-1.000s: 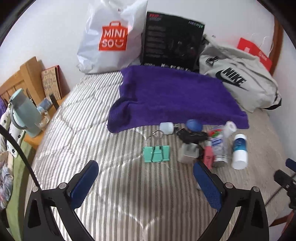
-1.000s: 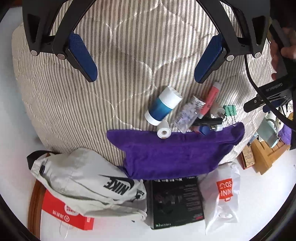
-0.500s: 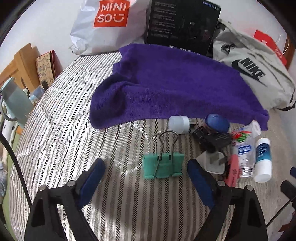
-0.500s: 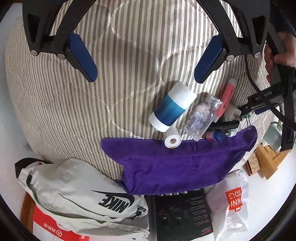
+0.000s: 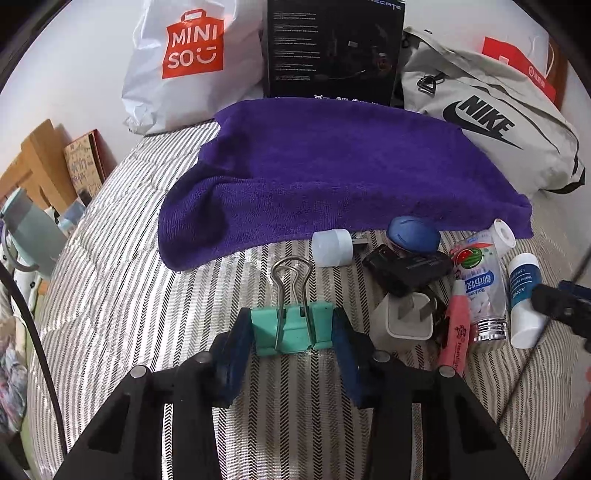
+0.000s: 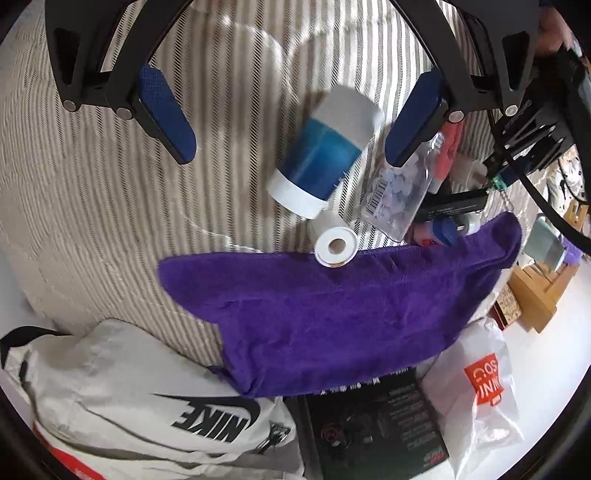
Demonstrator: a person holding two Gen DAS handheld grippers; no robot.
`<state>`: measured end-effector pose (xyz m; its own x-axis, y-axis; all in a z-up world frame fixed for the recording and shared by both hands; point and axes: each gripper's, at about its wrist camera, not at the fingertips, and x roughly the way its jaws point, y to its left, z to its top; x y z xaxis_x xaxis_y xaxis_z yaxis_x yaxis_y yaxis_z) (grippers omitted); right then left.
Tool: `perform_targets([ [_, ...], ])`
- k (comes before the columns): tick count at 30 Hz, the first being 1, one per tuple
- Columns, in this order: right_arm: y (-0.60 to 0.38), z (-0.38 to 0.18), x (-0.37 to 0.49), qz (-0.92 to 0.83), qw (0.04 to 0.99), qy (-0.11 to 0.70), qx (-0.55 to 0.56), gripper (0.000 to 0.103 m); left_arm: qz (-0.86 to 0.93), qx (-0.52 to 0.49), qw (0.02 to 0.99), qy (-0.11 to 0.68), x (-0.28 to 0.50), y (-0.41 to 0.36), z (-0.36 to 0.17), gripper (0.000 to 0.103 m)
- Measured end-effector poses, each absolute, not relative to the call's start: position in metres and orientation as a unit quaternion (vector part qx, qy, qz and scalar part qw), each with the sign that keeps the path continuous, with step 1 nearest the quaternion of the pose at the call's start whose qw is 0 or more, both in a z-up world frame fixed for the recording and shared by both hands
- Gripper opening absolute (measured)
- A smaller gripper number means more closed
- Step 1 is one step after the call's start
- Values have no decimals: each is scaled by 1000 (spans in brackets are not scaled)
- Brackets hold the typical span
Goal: Organize rigid objects
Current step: 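Grasp the green binder clip with the left tool while the right tool grasps the blue-white tube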
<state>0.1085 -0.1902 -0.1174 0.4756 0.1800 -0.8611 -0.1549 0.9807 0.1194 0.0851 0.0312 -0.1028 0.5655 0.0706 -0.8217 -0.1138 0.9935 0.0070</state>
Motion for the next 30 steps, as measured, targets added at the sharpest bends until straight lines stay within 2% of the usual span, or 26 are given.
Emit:
perform_targets([
  [2,-184,-125,110,101,853,513,-14,94,48,-26,885,463,85,32,-102,41],
  [11,-196,-118,106,92,863,494,-45,93,44,-23,887,459,83,32,-102,41],
  [13,-192,-119,111,94,864,492,-56,90,43,-25,887,460,83,32,-102,41],
  [17,-188,-127,118,108,856,502,-63,60,41,-25,887,460,83,33,-102,41],
  [20,-185,-127,116,118,861,490,-72,53,42,-23,887,459,84,32,-102,41],
  [23,-187,-124,112,128,858,492,-72,37,37,-22,887,461,84,33,-101,41],
  [30,-187,-124,111,139,857,490,-77,36,30,-20,887,460,85,34,-102,40],
])
